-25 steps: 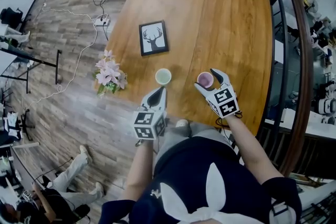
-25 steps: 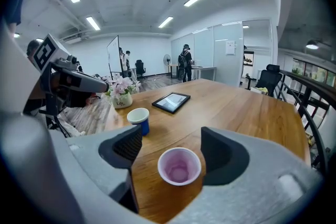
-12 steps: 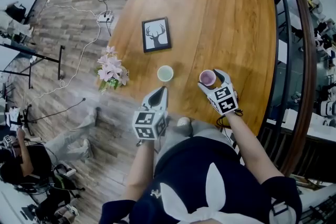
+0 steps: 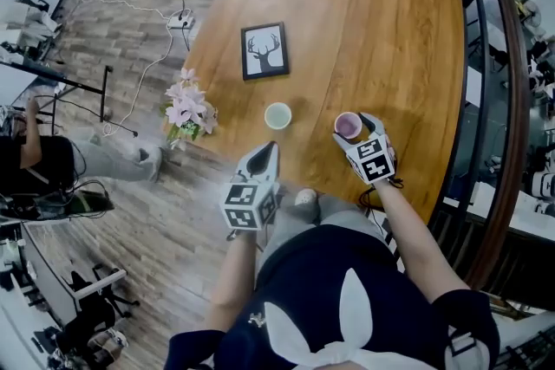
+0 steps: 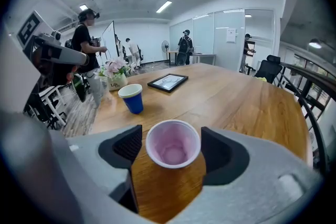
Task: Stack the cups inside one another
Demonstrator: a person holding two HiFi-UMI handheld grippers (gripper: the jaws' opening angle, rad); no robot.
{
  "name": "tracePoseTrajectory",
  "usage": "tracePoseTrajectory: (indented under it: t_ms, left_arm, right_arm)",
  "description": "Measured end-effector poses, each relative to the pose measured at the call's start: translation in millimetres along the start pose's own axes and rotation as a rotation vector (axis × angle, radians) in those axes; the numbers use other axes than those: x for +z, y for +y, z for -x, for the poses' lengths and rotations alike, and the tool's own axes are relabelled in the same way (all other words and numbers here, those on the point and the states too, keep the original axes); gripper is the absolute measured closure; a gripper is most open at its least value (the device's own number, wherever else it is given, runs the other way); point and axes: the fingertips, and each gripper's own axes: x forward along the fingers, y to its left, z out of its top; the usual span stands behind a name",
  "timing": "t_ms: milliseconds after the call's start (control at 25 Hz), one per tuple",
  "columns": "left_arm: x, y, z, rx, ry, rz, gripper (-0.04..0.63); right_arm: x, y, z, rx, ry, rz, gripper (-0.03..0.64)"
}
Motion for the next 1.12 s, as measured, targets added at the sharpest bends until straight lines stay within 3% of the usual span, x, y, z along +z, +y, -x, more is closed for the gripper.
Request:
tracePoseTrajectory:
  t_ms: [320,1120]
  left_arm:
    - [-6.0,2.0,4.0,0.014,0.013,0.005,0.578]
    - [-10.1,7.3,5.4,0.039,0.007,0.027,0.578]
  right_arm:
    - [-13.2,-1.3,-8.2,0.005,0.041,0.000,0.267]
    - [-8.4,-6.5,-8.7,0.001,0.025,0.011,0.276]
